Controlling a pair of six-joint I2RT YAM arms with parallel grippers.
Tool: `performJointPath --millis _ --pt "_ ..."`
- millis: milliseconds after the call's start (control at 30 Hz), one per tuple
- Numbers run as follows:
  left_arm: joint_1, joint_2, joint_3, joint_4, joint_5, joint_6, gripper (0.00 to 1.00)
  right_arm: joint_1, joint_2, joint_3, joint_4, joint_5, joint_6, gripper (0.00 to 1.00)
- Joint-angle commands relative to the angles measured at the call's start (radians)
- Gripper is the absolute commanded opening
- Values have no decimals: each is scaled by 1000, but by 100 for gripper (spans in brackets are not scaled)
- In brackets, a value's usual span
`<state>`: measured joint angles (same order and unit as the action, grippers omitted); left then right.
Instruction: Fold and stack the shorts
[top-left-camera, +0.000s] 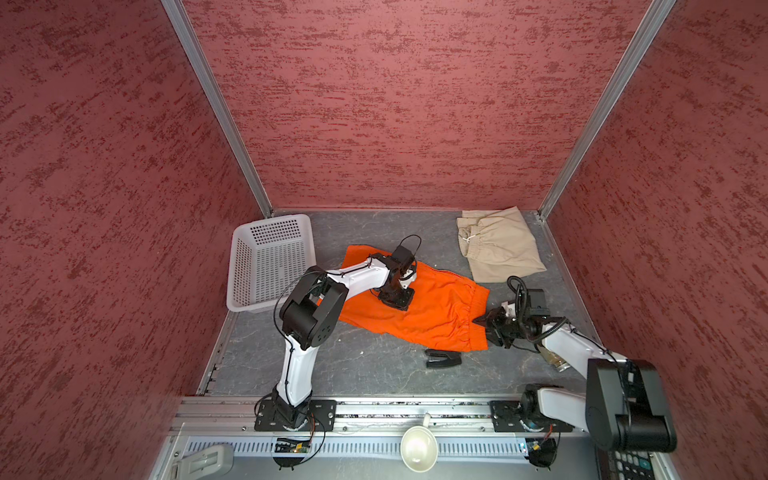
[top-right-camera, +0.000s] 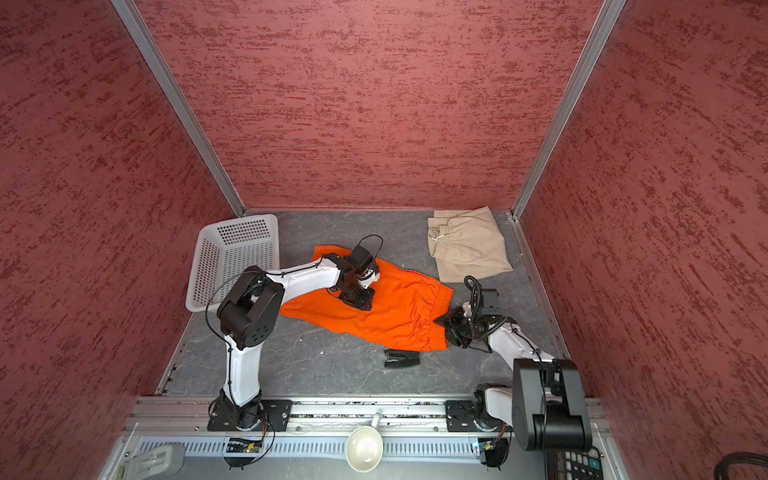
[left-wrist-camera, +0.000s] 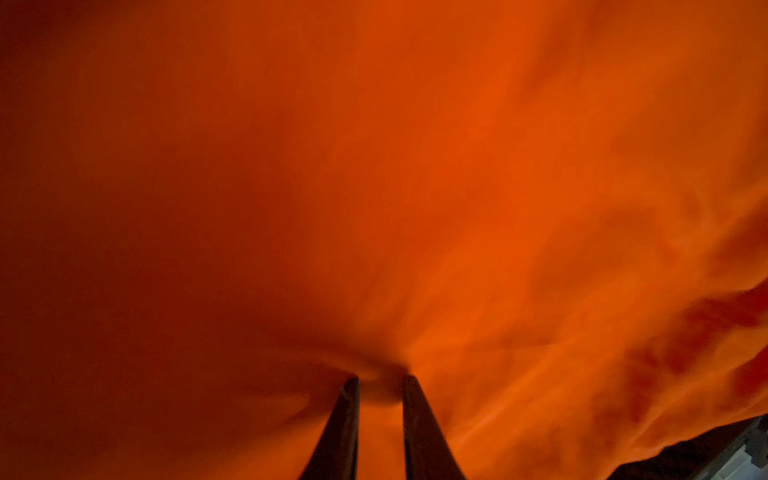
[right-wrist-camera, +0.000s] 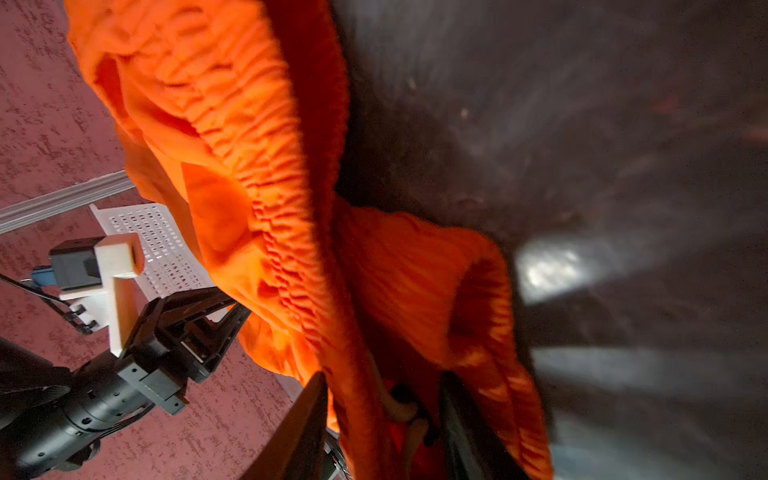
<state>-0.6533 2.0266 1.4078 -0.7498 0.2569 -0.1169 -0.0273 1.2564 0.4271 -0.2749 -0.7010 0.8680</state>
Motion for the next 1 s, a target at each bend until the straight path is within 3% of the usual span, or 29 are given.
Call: performJointPath --millis 0,100,167,267,533,800,967 --pt "-10 27 -12 21 -2 -17 22 15 47 -5 209 -57 65 45" --pt "-13 32 -10 32 -3 -35 22 33 112 13 317 -95 93 39" --pt "-10 39 -5 32 -11 -62 21 41 121 47 301 -103 86 19" --pt "1 55 5 23 -27 -105 21 40 51 88 226 -90 70 4" --pt "21 103 23 24 -36 -168 21 43 -172 57 138 -142 66 0" --pt "32 115 28 39 -21 -170 21 46 -279 70 -213 -35 -306 0" --pt "29 25 21 104 52 -117 33 49 -238 62 -79 -65 -277 0"
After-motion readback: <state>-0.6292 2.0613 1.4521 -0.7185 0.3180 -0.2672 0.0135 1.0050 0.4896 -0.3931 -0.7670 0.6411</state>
